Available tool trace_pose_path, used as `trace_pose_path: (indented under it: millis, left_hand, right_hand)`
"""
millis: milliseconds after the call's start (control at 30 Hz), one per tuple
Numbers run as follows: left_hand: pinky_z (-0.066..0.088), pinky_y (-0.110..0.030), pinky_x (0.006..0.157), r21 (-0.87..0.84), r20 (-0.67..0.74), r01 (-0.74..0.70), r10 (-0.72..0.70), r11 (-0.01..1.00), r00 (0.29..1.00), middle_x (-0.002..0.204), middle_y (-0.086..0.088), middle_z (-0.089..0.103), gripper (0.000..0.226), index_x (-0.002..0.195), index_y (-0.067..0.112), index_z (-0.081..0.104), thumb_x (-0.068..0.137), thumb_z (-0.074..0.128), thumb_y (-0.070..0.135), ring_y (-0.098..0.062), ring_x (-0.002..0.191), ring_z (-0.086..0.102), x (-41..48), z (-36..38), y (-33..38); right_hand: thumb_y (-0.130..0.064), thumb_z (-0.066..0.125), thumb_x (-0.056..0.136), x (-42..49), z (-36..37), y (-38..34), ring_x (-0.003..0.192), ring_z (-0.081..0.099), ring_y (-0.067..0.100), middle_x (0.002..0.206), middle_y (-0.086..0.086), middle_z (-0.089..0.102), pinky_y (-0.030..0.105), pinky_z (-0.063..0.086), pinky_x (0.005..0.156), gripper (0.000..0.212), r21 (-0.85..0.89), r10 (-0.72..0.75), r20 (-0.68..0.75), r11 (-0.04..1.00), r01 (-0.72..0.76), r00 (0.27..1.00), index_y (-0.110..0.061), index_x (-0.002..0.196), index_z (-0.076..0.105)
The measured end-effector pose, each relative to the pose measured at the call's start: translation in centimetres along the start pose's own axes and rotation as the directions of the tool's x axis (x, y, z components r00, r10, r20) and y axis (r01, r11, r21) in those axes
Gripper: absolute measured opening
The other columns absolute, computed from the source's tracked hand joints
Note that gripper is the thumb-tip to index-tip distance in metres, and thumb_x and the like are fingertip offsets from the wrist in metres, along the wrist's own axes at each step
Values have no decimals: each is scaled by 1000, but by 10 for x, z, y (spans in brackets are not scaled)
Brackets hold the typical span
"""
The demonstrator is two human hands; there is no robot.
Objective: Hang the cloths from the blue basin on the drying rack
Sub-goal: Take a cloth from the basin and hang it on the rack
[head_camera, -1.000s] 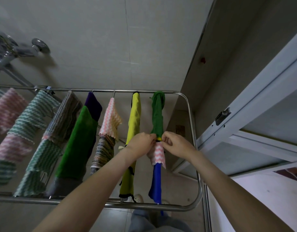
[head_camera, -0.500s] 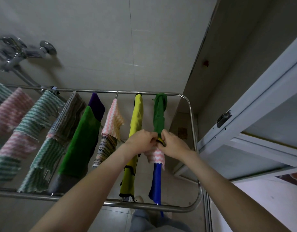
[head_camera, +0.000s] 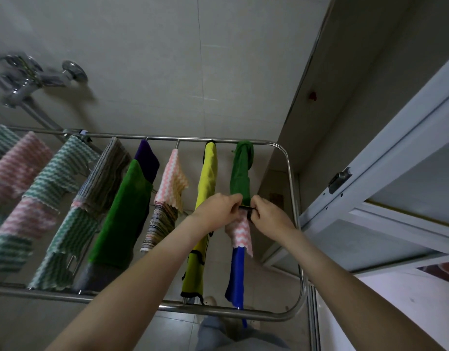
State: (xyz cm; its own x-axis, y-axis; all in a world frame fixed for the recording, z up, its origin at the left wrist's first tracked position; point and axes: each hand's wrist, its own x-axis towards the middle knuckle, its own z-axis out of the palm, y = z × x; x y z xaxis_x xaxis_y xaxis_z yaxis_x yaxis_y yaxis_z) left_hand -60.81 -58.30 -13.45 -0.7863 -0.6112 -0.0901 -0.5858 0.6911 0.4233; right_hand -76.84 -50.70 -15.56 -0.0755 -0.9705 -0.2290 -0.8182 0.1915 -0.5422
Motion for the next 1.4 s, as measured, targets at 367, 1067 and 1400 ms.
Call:
trace_pose_path:
  millis: [367,1067,1400]
  left_hand:
    - [47,-40,68,127,159,-105,84,986,984,85,-12,59,8,85,14,44,89,49,19,-28,78,57,-13,-1,3]
    - [43,-34,67,60,204,205,-213,977,956,105,-18,64,23,110,5,53,95,42,19,-35,94,61,8,28,-1]
    - [46,-34,77,45,370,162,-167,986,914,110,-15,63,24,112,9,54,93,44,21,-32,101,59,10,22,-4]
  right_hand:
    - [-12,50,83,-17,-7,5,72,39,9,80,-6,44,28,33,64,10,-132,-243,76,959,252,967,-19,84,43]
    - [-23,44,94,0,11,10,92,54,24,99,5,56,38,46,71,10,-108,-10,53,994,16,999,-16,99,48]
    - [-4,42,90,2,19,13,119,44,28,128,12,49,36,39,91,35,-316,54,85,949,-25,995,-8,125,44]
